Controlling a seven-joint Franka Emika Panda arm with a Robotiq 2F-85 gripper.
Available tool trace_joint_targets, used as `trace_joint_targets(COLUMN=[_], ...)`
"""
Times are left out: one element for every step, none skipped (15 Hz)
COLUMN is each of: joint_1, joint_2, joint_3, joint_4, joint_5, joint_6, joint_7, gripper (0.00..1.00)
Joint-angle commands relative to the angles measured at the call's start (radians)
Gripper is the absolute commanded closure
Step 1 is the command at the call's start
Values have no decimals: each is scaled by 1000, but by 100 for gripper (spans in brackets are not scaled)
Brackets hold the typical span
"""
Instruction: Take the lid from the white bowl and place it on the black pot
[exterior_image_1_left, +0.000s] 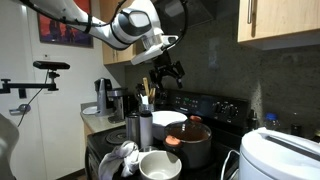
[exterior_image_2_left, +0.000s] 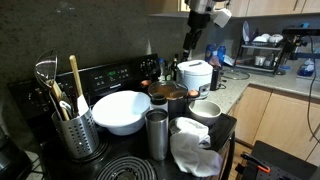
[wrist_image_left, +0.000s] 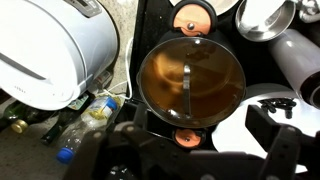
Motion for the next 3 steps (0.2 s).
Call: trace_joint_targets(joint_1=[6,6,6], joint_2=[1,1,1], joint_3=[-5,-5,-5], joint_4=[3,2,2], joint_5=[-2,-2,-2], joint_6=[-3,-3,-3], joint_7=[2,2,2], gripper=[0,0,0])
